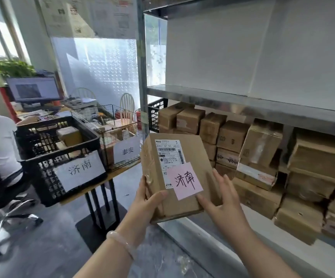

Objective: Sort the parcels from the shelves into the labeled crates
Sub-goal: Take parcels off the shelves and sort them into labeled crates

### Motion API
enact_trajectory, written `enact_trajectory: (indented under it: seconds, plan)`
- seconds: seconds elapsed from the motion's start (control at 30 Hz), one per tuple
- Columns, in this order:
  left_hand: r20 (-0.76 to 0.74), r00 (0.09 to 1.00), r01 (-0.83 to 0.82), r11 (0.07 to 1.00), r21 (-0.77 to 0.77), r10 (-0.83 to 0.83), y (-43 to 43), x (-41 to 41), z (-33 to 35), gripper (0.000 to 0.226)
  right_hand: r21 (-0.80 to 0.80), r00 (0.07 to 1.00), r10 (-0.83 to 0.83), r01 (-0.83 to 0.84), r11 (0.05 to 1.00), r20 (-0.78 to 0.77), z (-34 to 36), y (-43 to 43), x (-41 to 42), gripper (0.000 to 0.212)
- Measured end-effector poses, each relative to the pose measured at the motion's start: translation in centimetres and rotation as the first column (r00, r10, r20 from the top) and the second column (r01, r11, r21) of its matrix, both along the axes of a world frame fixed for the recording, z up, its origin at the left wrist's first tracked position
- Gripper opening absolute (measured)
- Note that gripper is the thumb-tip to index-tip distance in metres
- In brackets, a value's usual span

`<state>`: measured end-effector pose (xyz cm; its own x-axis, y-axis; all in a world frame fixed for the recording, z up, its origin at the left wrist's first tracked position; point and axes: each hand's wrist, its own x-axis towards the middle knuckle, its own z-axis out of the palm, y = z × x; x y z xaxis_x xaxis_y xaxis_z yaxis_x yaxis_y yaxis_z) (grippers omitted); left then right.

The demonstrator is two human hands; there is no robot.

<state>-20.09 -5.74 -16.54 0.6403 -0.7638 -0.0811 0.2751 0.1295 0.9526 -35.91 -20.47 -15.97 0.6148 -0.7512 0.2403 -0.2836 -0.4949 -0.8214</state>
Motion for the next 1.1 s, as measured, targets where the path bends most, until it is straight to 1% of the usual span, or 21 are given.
enact_trajectory:
  seconds: [0.07, 0.13, 0.2, 0.27, 0.37, 0.43, 0.53, 0.6, 0.7, 0.8, 0.87, 0.9, 1.03, 1.1]
  plan:
    - [-0.004, 0.999, -0.046, 0.999, -0.006, 0.046, 1.3, 2.2, -0.2, 0.099, 0.136, 0.992, 0.116, -0.122, 0.983, 0.051, -0.2, -0.1, 3.1, 0.074]
    - [-0.037, 0.993, -0.114, 0.993, -0.003, 0.114, 2.1, 4.5, -0.3, 0.103, 0.154, 0.977, 0.179, -0.196, 0.968, 0.118, -0.6, 0.0, 6.5, 0.069]
    - [-0.056, 0.982, -0.179, 0.984, -0.005, 0.179, 2.5, 7.2, -0.3, 0.108, 0.146, 0.965, 0.203, -0.228, 0.963, 0.166, -1.0, -0.1, 10.0, 0.065]
    - [-0.007, 0.967, -0.253, 0.967, 0.002, 0.253, 2.4, 10.0, -0.3, 0.104, 0.149, 0.956, 0.221, -0.250, 0.957, 0.191, -1.2, -0.4, 13.6, 0.063]
    - [0.076, 0.927, -0.371, 0.928, 0.037, 0.368, 1.6, 14.2, -0.2, 0.083, 0.131, 0.941, 0.270, -0.300, 0.945, 0.202, -0.9, -1.6, 19.2, 0.062]
    - [0.132, 0.904, -0.416, 0.908, 0.045, 0.408, 1.1, 17.0, 0.4, 0.076, 0.118, 0.924, 0.318, -0.348, 0.930, 0.212, -0.5, -2.6, 23.1, 0.061]
    - [0.195, 0.883, -0.439, 0.898, 0.019, 0.427, 0.4, 21.1, 2.3, 0.074, 0.114, 0.899, 0.384, -0.413, 0.904, 0.211, 0.2, -4.2, 28.8, 0.062]
    - [0.233, 0.863, -0.463, 0.886, 0.007, 0.449, -0.2, 23.6, 3.3, 0.080, 0.094, 0.877, 0.438, -0.462, 0.882, 0.196, 0.7, -5.1, 32.6, 0.063]
    - [0.325, 0.791, -0.554, 0.832, 0.026, 0.517, -0.5, 27.6, 4.2, 0.087, 0.050, 0.836, 0.519, -0.535, 0.844, 0.180, 1.3, -5.8, 38.0, 0.064]
    - [0.377, 0.716, -0.649, 0.759, 0.048, 0.588, 0.5, 31.3, 4.6, 0.080, 0.040, 0.786, 0.597, -0.610, 0.791, 0.160, 1.7, -5.6, 43.3, 0.067]
    - [0.438, 0.649, -0.717, 0.693, 0.077, 0.623, 1.4, 33.8, 4.8, 0.073, 0.007, 0.756, 0.639, -0.646, 0.763, 0.141, 2.0, -4.7, 46.9, 0.069]
    - [0.463, 0.621, -0.744, 0.662, 0.093, 0.632, 1.9, 35.2, 4.8, 0.075, -0.011, 0.745, 0.654, -0.659, 0.752, 0.134, 2.3, -4.2, 48.6, 0.070]
    - [0.538, 0.541, -0.811, 0.571, 0.129, 0.647, 4.2, 41.7, 5.0, 0.094, -0.082, 0.707, 0.700, -0.695, 0.714, 0.104, 3.4, -2.0, 56.0, 0.074]
    - [0.582, 0.516, -0.826, 0.545, 0.144, 0.628, 5.3, 45.1, 4.8, 0.099, -0.098, 0.701, 0.708, -0.702, 0.706, 0.080, 3.5, -1.1, 59.6, 0.076]
